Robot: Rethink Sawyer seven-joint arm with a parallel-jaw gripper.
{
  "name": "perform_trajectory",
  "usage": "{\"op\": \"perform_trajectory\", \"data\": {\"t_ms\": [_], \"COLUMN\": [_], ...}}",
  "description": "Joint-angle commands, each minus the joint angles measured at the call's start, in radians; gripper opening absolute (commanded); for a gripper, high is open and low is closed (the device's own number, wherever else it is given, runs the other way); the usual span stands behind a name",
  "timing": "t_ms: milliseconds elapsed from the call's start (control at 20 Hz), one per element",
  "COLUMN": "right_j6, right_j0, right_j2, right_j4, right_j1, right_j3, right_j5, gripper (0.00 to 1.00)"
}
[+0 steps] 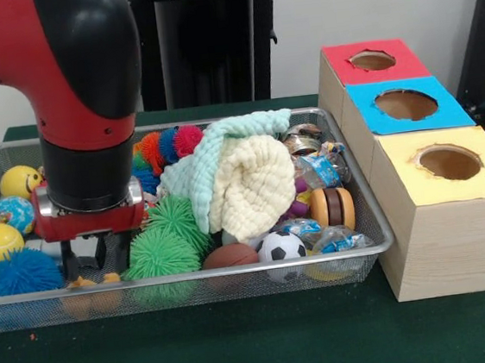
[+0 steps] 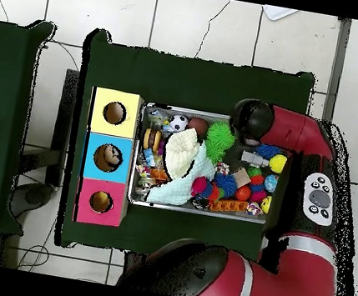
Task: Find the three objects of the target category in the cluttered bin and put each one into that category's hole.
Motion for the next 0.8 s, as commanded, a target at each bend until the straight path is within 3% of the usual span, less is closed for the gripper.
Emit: {"op": "perform_trajectory", "data": {"t_ms": [50,300,450,600,800], "right_j6": [0.016,0.010,-0.018,-0.039,-0.042], "right_j0": [-0.006,-0.030,-0.036,-0.037,-0.011], "right_j2": [0.039,0.070,0.087,0.085,0.049], "right_j4": [0.009,0.001,-0.075,-0.120,-0.162], "right_j1": [0.065,0.130,0.177,0.205,0.184], "right_j3": [0.017,-0.005,-0.035,-0.064,-0.082], "right_j5": [0.134,0.051,-0.178,-0.281,-0.279], "gripper": [1.00,1.00,1.00,1.00,1.00]}}
